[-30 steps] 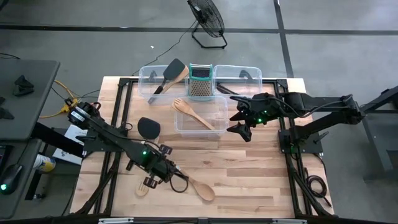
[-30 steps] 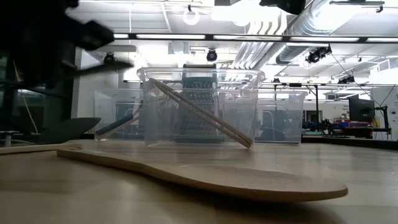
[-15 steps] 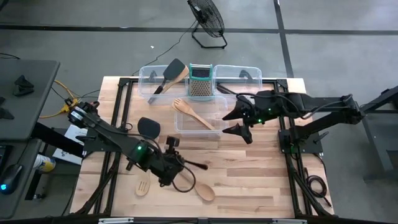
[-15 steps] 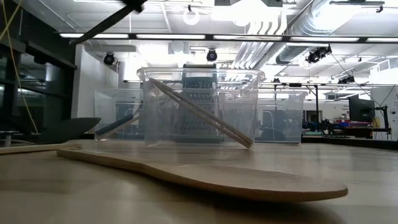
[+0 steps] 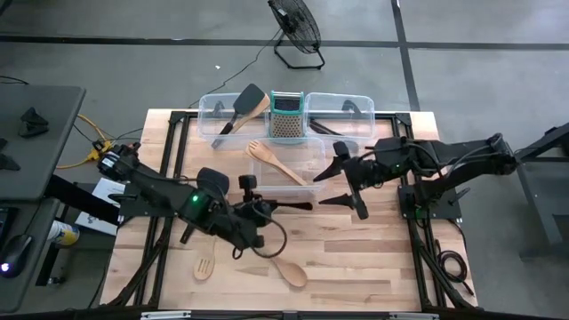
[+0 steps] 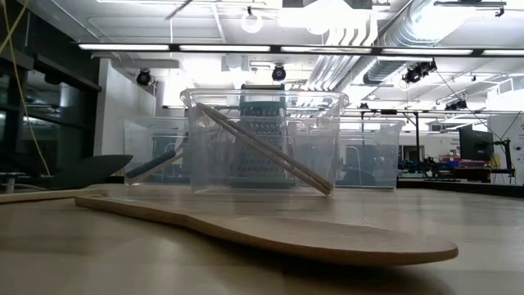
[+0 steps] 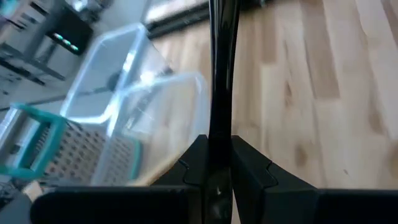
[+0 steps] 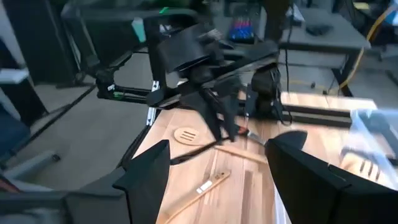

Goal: Pick & Place Kitchen Items
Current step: Put the black knife into the right transparent bin

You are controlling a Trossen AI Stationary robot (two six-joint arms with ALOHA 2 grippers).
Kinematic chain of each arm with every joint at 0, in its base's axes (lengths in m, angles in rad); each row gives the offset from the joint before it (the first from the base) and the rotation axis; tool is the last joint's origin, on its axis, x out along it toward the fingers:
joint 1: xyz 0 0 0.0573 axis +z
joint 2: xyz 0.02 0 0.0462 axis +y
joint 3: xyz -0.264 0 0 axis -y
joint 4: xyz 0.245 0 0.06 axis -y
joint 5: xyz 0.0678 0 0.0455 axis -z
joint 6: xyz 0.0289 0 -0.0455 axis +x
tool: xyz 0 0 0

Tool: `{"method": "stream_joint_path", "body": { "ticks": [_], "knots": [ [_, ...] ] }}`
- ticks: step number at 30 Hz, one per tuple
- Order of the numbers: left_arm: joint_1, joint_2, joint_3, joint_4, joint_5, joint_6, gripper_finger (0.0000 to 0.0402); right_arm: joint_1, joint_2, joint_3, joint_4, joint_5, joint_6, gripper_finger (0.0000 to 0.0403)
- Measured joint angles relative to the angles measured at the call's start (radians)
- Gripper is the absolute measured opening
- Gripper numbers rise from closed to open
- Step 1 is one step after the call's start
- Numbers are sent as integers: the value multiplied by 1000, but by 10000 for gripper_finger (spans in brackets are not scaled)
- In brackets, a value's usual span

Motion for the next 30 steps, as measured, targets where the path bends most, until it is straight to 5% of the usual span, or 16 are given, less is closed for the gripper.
{"method": "stream_joint_path", "body": {
  "ticks": [12, 30],
  "knots": [
    [78, 0, 63, 136, -5, 149, 38, 36, 0, 0, -85, 81, -32, 260],
    [95, 0, 62, 391, -3, 293, 38, 56, 34, 0, 239, 86, -43, 260]
  ]
}}
